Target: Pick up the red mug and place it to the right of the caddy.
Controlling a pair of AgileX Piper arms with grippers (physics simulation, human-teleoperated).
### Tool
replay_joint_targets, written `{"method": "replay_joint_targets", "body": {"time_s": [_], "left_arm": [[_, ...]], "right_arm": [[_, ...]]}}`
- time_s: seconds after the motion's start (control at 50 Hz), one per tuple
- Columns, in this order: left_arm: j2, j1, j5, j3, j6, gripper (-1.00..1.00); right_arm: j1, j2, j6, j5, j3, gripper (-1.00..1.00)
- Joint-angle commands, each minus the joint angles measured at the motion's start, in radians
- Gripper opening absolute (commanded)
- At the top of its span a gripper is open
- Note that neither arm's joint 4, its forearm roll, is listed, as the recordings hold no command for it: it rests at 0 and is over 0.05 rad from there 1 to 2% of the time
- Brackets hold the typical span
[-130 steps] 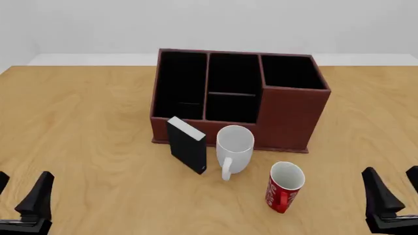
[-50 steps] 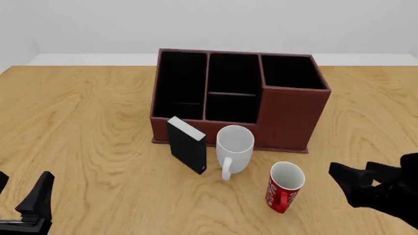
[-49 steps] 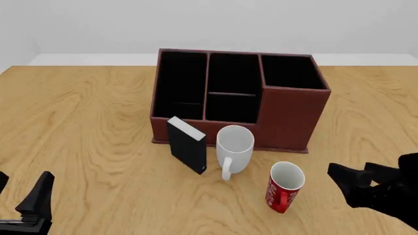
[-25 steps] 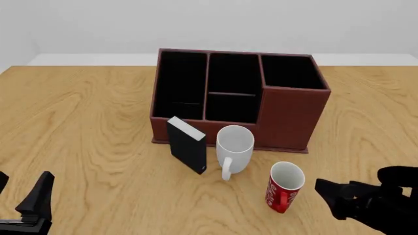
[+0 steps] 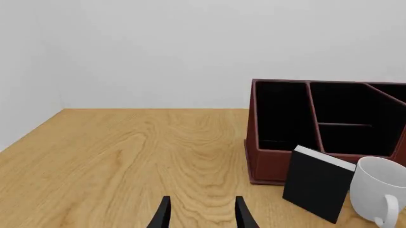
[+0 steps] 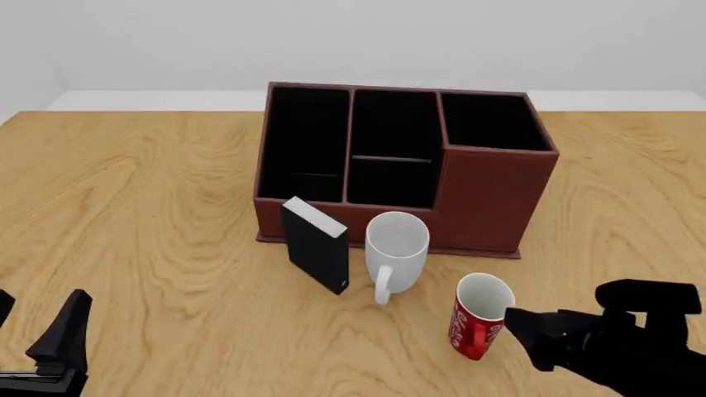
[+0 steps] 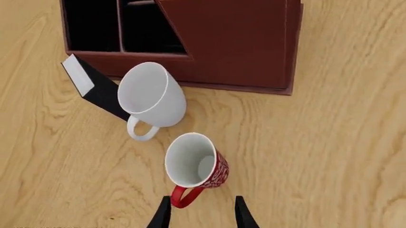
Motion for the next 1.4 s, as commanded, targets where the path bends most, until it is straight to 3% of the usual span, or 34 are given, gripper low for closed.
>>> {"method": "replay_joint_targets", "body": {"time_s": [0.02, 0.5, 0.68, 1.4], "left_arm": [[0.0, 0.0, 0.0, 0.0, 0.0, 1.0], [0.0, 0.0, 0.0, 0.0, 0.0, 1.0], [0.0, 0.0, 0.0, 0.0, 0.0, 1.0], [0.0, 0.0, 0.0, 0.0, 0.0, 1.0]], "right_arm": [[0.042, 0.094, 0.02, -0.086, 0.011, 1.0], [0.093, 0.226, 0.055, -0.197, 0.03, 1.0], [0.13, 0.308, 0.095, -0.261, 0.04, 1.0], [0.146, 0.392, 0.122, -0.341, 0.075, 1.0]]}}
